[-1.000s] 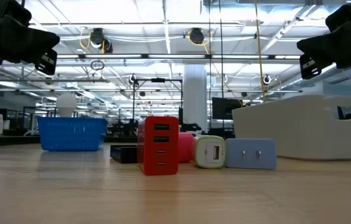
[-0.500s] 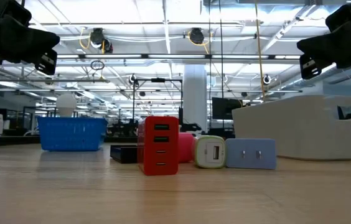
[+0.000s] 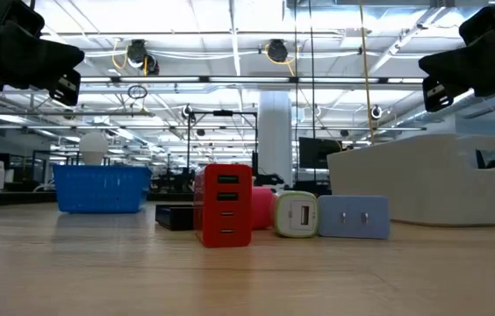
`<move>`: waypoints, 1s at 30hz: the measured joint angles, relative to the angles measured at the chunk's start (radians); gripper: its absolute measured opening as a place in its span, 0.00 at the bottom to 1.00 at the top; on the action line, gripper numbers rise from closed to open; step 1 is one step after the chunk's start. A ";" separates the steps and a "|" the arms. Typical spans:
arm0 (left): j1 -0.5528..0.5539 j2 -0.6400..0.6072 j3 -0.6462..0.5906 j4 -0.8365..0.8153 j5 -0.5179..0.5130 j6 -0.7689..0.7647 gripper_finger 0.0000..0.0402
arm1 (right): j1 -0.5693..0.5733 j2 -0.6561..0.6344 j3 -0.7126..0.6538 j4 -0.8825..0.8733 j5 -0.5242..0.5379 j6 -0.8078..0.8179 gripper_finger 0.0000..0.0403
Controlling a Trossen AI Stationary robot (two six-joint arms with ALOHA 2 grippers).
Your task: Pick & Place Office items
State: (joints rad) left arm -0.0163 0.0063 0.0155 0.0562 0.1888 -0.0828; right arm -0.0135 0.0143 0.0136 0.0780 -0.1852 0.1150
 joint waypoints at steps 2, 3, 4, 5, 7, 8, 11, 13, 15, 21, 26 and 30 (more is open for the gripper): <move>0.000 0.000 0.000 0.000 0.000 0.000 0.08 | 0.000 0.000 0.000 0.000 0.000 0.000 0.00; 0.000 0.000 0.000 0.000 0.000 0.000 0.08 | 0.000 0.000 0.000 0.000 0.000 0.000 0.00; 0.000 0.000 0.000 0.000 0.000 0.000 0.08 | 0.000 0.000 0.000 0.000 0.000 0.000 0.00; 0.000 0.000 0.000 0.000 0.000 0.000 0.08 | 0.000 0.000 0.000 0.000 0.000 0.000 0.00; 0.000 0.000 0.000 0.000 0.000 0.000 0.08 | 0.000 0.000 0.000 0.000 0.000 0.000 0.00; 0.000 0.000 0.000 0.000 0.000 0.000 0.08 | 0.000 0.000 0.000 0.000 0.000 0.000 0.00; 0.000 0.000 0.000 0.000 0.000 0.000 0.08 | 0.000 0.000 0.000 0.000 0.000 0.000 0.00; 0.000 0.000 0.000 0.000 0.000 0.000 0.08 | 0.000 0.000 0.000 0.000 0.000 0.000 0.00; 0.000 0.000 0.000 0.003 -0.001 0.000 0.08 | 0.000 0.000 0.000 0.000 0.000 0.000 0.00; 0.000 0.000 0.000 0.175 -0.064 0.018 0.08 | 0.000 0.000 0.000 0.000 0.000 0.000 0.00; 0.000 0.000 0.000 0.291 -0.069 0.009 0.08 | 0.000 0.000 0.000 0.023 0.000 0.000 0.00; 0.001 0.000 0.000 0.338 -0.113 0.056 0.08 | 0.000 0.000 0.000 0.070 0.001 0.000 0.00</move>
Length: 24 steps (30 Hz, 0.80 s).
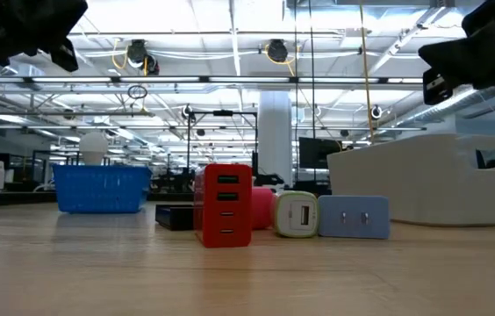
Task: Pick & Place Office items
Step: Put the red charger adapter into the grey bin
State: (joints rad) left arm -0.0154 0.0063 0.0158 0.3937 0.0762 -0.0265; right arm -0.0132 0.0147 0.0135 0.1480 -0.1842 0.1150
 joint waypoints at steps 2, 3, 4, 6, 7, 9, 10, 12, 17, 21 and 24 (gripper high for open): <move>0.000 0.000 0.000 0.009 0.000 0.003 0.08 | 0.000 -0.001 0.000 0.028 0.012 -0.007 0.00; 0.000 0.000 0.000 0.010 0.000 0.020 0.08 | 0.000 0.000 0.000 0.042 0.027 -0.008 0.00; 0.000 0.000 0.000 0.008 0.000 0.040 0.08 | 0.000 0.000 0.000 0.058 0.031 -0.006 0.00; 0.000 0.000 0.000 -0.001 -0.014 0.068 0.08 | 0.000 -0.001 0.000 0.081 0.027 -0.003 0.00; 0.000 0.000 0.000 -0.010 -0.036 0.062 0.08 | 0.000 -0.001 0.000 0.081 0.027 -0.004 0.00; 0.000 0.000 0.000 -0.027 -0.112 0.000 0.08 | 0.000 0.000 0.000 0.080 0.029 0.001 0.00; 0.000 0.000 0.000 -0.038 -0.161 -0.038 0.08 | 0.000 0.000 0.000 0.080 0.028 0.009 0.00; 0.001 0.000 0.000 -0.067 -0.229 -0.074 0.08 | 0.000 0.000 0.000 0.080 0.027 0.031 0.00; 0.009 0.067 0.000 -0.056 -0.176 -0.063 0.08 | 0.001 0.000 0.000 0.110 0.057 -0.013 0.00; 0.009 0.178 0.000 -0.008 -0.212 -0.026 0.08 | 0.002 0.023 0.000 0.125 0.135 -0.007 0.00; 0.010 0.296 -0.001 0.113 -0.274 0.024 0.08 | 0.002 0.069 0.000 0.160 0.213 -0.053 0.00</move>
State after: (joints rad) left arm -0.0059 0.3019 0.0151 0.5071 -0.1978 -0.0025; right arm -0.0113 0.0834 0.0135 0.3084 0.0292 0.0625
